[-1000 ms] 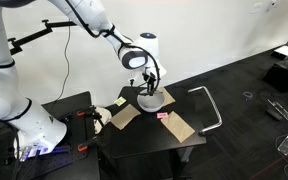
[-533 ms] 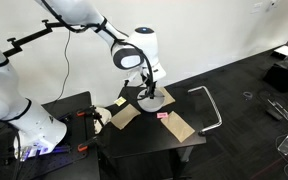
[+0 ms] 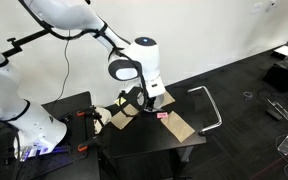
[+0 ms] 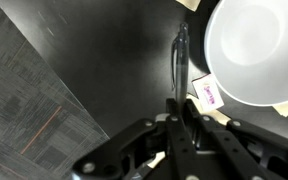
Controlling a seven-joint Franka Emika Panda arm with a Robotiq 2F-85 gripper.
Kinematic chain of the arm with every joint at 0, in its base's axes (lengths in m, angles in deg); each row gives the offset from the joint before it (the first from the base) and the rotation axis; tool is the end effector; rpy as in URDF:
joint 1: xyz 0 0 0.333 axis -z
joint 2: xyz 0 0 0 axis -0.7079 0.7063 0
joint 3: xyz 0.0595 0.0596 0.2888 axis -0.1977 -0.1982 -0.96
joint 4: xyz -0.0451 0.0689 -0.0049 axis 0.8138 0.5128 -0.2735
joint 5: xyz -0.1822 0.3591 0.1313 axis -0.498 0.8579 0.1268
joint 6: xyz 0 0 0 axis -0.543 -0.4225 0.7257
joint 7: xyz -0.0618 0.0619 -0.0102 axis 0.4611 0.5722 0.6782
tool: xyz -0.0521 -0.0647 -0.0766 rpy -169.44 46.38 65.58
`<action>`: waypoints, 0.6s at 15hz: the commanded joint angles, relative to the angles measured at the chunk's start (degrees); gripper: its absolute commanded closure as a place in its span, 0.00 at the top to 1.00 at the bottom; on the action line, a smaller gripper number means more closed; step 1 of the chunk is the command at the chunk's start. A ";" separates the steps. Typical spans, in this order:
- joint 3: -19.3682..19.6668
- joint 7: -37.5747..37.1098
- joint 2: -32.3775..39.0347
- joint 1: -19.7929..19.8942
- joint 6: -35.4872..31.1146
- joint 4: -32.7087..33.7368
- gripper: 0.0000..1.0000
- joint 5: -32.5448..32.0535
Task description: Move the pen to the right
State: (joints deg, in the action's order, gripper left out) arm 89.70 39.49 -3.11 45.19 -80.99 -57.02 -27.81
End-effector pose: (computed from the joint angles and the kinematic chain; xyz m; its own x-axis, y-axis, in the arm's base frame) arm 0.5123 -0.1160 0.1858 0.6926 -0.7202 0.0396 -0.7207 -0.6932 -0.0027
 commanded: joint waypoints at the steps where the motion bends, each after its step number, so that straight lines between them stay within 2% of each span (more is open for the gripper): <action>1: -0.62 2.79 0.80 3.29 -1.42 -0.92 0.03 3.34; 5: -1.79 9.10 3.99 6.55 -2.08 0.18 0.03 8.95; 9: -4.13 15.55 8.32 9.25 -5.90 1.61 0.03 14.93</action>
State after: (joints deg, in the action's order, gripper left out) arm 88.07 50.82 2.12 51.99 -83.98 -57.04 -16.79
